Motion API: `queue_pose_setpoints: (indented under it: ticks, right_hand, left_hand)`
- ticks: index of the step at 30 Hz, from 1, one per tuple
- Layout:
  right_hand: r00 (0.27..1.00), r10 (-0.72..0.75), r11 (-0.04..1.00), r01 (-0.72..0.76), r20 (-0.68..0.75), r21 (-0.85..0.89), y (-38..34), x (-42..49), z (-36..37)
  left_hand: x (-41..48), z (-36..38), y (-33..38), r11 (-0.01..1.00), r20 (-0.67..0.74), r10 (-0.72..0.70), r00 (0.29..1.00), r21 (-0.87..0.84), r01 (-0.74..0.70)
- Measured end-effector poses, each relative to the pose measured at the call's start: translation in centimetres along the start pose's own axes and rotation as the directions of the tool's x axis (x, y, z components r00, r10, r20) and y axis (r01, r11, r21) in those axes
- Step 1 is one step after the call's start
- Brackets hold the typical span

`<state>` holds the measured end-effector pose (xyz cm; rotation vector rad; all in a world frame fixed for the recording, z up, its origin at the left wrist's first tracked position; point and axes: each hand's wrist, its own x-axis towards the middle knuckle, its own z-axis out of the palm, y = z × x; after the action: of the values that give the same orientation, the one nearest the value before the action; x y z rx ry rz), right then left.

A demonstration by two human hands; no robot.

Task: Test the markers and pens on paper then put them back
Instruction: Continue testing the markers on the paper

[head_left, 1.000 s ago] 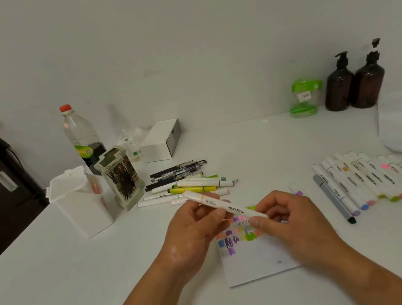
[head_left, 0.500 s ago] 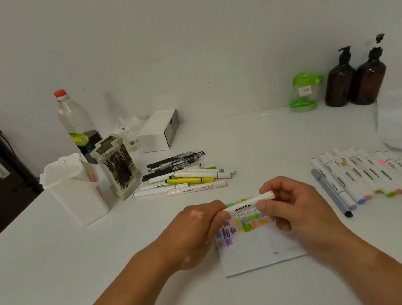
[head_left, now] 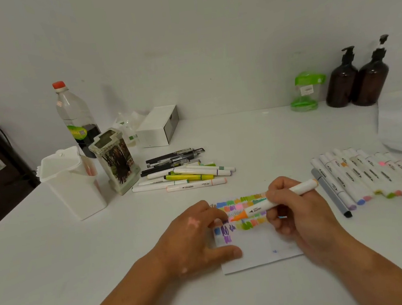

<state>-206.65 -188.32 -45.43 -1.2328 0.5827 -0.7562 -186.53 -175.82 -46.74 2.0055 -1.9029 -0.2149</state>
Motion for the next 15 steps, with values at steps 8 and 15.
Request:
queue_pose_setpoints:
  ticks: [8,15]
  right_hand:
    - [0.992,0.018,0.967,0.015,0.126,-0.253,0.7,-0.6,1.4]
    - [0.996,-0.019,0.862,0.06,0.087,-0.504,1.5,-1.0,1.7]
  left_hand:
    - [-0.6,1.4,-0.8,0.999,-0.047,-0.035,0.998,0.022,0.036]
    - [-0.8,1.4,-0.9,0.999,-0.078,-0.041,0.996,0.015,0.042]
